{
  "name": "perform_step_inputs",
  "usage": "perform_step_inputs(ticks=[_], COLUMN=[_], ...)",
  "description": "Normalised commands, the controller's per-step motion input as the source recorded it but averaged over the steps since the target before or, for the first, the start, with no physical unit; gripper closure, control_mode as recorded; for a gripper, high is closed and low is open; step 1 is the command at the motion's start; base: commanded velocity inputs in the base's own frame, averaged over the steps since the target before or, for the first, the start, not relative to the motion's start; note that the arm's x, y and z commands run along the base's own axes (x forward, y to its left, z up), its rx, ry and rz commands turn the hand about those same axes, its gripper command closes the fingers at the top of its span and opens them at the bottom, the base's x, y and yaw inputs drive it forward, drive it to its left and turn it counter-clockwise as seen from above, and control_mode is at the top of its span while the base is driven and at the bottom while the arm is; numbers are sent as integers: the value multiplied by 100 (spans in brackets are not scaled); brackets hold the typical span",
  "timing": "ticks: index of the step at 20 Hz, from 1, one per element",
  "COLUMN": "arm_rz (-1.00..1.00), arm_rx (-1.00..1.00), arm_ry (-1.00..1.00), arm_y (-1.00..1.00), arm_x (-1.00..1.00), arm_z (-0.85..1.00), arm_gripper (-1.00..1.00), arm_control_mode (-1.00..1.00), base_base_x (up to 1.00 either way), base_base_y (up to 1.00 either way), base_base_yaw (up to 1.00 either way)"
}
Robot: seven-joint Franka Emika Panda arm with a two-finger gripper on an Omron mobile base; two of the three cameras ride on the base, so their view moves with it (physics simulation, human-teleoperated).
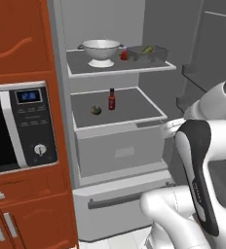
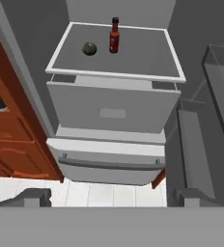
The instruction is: Place the tupperware on the top shelf of the fridge. Make space for the tupperware among the existing items by rearranging them on the shelves if needed. Close the fridge door when finished.
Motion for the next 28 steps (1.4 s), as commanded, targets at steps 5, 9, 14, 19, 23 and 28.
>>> perform_step_inputs(ticks=[5,9,14,19,23,28], arm_rz=[0,0,0,0,0,0], arm_rx=[0,0,0,0,0,0], arm_ry=[0,0,0,0,0,0], arm_y=[0,0,0,0,0,0], arm_x=[0,0,0,0,0,0], arm_z=[0,0,0,0,0,0], arm_gripper=[-100,-100,-100,-100,-100,-100], arm_control_mode=[100,100,100,100,100,100], base_base_x=[-60,-63,-53,-43,-18,6], base_base_y=[7,14,14,25,38,18], base_base_yaw=[7,6,6,5,2,0])
